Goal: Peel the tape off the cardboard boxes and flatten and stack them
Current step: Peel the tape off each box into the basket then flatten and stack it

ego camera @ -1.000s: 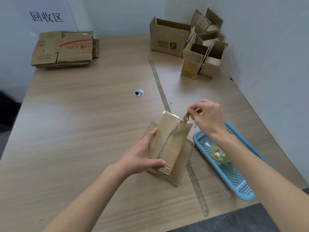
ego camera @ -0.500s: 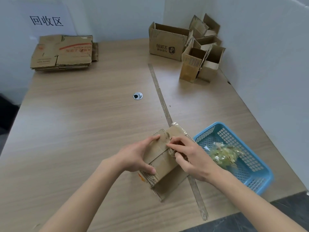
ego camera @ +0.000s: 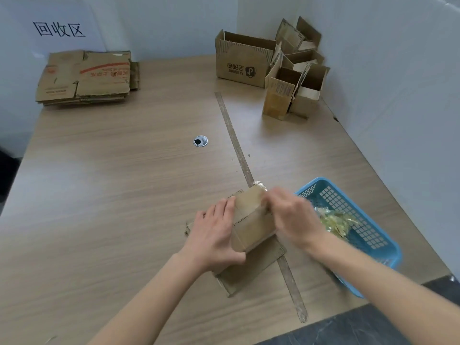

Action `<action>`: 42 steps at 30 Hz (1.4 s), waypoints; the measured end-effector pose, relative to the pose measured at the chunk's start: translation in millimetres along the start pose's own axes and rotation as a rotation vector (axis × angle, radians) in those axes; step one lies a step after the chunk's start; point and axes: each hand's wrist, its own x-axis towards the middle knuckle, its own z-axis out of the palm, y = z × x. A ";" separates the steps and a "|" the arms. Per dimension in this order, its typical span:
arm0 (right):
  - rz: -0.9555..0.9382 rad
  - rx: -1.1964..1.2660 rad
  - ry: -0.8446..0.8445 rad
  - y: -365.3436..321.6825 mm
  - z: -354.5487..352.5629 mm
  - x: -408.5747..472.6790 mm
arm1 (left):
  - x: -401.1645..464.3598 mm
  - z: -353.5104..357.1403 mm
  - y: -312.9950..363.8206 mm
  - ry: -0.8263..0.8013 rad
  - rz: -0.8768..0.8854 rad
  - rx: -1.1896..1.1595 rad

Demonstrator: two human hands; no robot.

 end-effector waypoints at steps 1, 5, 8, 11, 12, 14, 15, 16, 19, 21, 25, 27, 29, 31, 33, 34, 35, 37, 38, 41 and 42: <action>0.132 -0.007 0.037 19.4 -12.3 7.8 | -0.8 -2.5 -9.0 0.003 0.018 0.010; 0.304 -0.006 -0.072 65.8 -41.3 9.8 | -2.6 -12.8 -31.4 -0.017 0.060 0.022; 0.357 0.146 -0.051 69.8 -43.7 9.4 | 0.4 -18.6 -34.8 -0.047 0.078 0.016; 0.540 0.237 -0.224 89.1 -59.1 12.8 | 1.7 -26.3 -42.7 -0.082 0.096 0.031; 0.592 0.240 -0.285 94.0 -64.0 11.5 | 2.9 -28.8 -45.7 -0.090 0.104 0.047; 0.615 0.317 -0.347 97.8 -69.2 9.7 | 6.8 -32.9 -49.2 -0.105 0.125 0.068; 0.597 0.374 -0.355 97.6 -70.6 10.4 | 9.5 -34.3 -50.8 -0.109 0.132 0.070; 0.582 0.425 -0.354 97.5 -70.7 11.8 | 12.1 -35.7 -52.8 -0.111 0.131 0.068; 0.558 0.498 -0.309 95.6 -70.4 15.3 | 18.8 -40.8 -60.6 -0.124 0.116 0.068; 0.551 0.562 -0.314 94.2 -66.8 13.7 | 21.6 -43.0 -65.9 -0.136 0.115 0.068; 0.580 0.593 -0.325 101.8 -61.9 2.8 | 16.6 -44.9 -72.8 -0.148 0.087 0.057; 0.661 0.632 -0.204 105.7 -66.4 -0.8 | 12.2 -43.5 -72.6 -0.170 0.064 0.078; 0.646 0.504 -0.049 96.7 -67.3 -5.1 | 11.4 -40.9 -65.9 -0.202 0.030 0.091; 0.525 0.418 -0.030 68.0 -57.6 -14.3 | 15.9 -37.4 -49.6 -0.198 -0.006 0.093; 0.417 0.455 -0.169 23.7 -36.8 -28.3 | 21.3 -29.5 -29.3 -0.130 0.010 0.111; 0.411 0.466 -0.230 2.6 -23.6 -35.4 | 22.5 -23.8 -19.9 -0.084 0.044 0.148; 0.438 0.472 -0.243 -14.5 -9.5 -41.3 | 21.9 -17.4 -12.4 -0.039 0.074 0.195; 0.620 0.545 -0.109 -40.5 16.7 -47.1 | 18.9 -6.2 -5.1 0.047 0.091 0.258; 0.722 0.590 -0.015 -49.9 27.1 -47.7 | 17.8 -3.4 -4.8 0.077 0.086 0.263; 0.871 0.624 0.235 -65.9 44.0 -44.5 | 17.9 -0.8 -7.4 0.117 0.105 0.243; 0.901 0.634 0.279 -69.1 45.8 -44.1 | 18.2 -0.8 -8.1 0.122 0.109 0.238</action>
